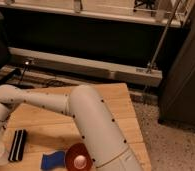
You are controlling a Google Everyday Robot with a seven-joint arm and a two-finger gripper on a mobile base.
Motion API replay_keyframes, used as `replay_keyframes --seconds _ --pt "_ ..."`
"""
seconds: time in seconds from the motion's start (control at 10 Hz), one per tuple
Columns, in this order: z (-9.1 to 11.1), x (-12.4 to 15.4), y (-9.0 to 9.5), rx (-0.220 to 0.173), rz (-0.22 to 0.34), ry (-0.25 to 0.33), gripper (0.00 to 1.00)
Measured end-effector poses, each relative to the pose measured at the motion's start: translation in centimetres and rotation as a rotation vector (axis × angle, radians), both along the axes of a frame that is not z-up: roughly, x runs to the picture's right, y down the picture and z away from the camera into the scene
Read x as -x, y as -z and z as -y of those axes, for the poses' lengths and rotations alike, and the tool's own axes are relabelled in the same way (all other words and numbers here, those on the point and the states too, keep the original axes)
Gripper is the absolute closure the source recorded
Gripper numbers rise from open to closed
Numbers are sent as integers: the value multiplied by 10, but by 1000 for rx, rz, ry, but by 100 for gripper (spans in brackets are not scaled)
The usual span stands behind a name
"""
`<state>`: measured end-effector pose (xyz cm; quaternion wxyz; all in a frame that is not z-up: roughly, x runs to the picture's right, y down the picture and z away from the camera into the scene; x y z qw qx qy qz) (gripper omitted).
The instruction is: Place the pepper in the ceramic cup
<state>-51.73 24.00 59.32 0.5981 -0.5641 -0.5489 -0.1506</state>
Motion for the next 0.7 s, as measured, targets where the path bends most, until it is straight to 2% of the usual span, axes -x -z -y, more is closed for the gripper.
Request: replay_keyframes --seconds 0.1,0.3,0.7 --pt "2 0 -7 -4 1 7 29" --pt "4 3 -17 -17 -6 15 20" --pt "12 4 -32 -20 -62 24 20"
